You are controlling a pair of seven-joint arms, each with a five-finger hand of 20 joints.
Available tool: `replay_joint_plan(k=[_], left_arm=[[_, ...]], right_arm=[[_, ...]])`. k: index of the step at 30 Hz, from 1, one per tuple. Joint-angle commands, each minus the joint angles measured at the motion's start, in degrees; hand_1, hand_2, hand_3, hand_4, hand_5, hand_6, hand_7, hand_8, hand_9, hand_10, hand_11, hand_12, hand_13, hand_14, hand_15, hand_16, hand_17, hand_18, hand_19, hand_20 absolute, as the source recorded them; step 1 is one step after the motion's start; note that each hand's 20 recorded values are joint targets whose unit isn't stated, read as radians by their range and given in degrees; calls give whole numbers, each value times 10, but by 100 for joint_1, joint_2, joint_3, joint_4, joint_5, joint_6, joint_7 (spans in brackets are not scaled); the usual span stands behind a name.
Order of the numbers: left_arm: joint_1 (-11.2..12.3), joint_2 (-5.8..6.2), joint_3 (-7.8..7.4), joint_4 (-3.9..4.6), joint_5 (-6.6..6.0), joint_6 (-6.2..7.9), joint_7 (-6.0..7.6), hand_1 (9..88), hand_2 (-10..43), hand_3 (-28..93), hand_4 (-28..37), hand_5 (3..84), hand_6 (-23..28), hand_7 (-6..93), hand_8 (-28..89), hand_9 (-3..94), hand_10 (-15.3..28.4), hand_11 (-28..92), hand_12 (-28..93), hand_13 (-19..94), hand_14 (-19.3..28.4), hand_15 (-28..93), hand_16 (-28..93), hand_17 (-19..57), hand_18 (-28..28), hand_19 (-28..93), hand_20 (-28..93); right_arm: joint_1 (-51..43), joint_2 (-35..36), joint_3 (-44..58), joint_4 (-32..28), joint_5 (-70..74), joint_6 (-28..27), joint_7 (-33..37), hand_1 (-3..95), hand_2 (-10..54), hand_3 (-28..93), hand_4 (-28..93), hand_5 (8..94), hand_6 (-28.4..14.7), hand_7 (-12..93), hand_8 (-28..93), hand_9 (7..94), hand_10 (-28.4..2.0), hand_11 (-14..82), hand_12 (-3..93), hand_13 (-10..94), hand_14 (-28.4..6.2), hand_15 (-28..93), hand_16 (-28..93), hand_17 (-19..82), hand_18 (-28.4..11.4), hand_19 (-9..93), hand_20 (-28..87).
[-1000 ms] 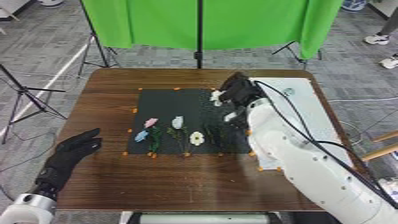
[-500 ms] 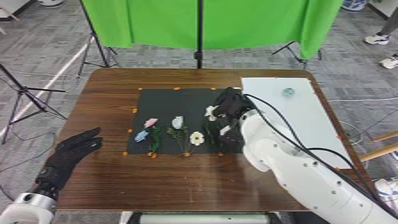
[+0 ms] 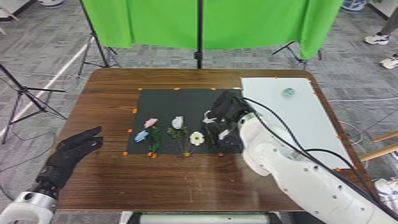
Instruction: Arrange flowers
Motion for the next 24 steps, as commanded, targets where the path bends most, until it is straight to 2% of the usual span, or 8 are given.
replay_joint_plan(k=[1,13,19,24], left_arm=[[8,-17,22,53,-9,-67,-23,322,-79,635,-108,386,60,69,-48,387,139,148,116,321,175,118,5,43,145,131,147],[31,-44,5,42,-3,-61,-21,322,-83,637,-107,385,57,69,-49,387,139,148,117,321,174,118,7,41,146,132,148],[42,-53,-5,38,-8,-67,-25,322,-84,637,-109,385,57,69,-49,387,139,147,116,320,176,119,6,40,147,132,148],[55,-61,-2,29,-3,-59,-15,322,-83,637,-109,385,56,70,-49,387,139,148,116,320,176,118,6,39,147,133,147]], right_arm=[[82,62,-24,-8,-193,-21,-66,449,-95,594,-128,735,-9,192,62,814,-127,257,240,856,-47,663,337,588,-174,932,584],[105,72,-95,70,-379,-120,-81,398,-95,645,-139,711,0,193,-83,804,-137,256,241,850,-51,662,338,580,-178,932,580],[81,67,-75,76,-419,-300,-92,397,-95,643,-140,708,2,196,-94,804,-137,256,241,849,-51,662,337,578,-178,932,579],[92,115,-45,37,-532,-190,-154,396,-95,645,-141,706,3,194,-96,804,-139,255,241,848,-51,661,337,577,-179,932,577]])
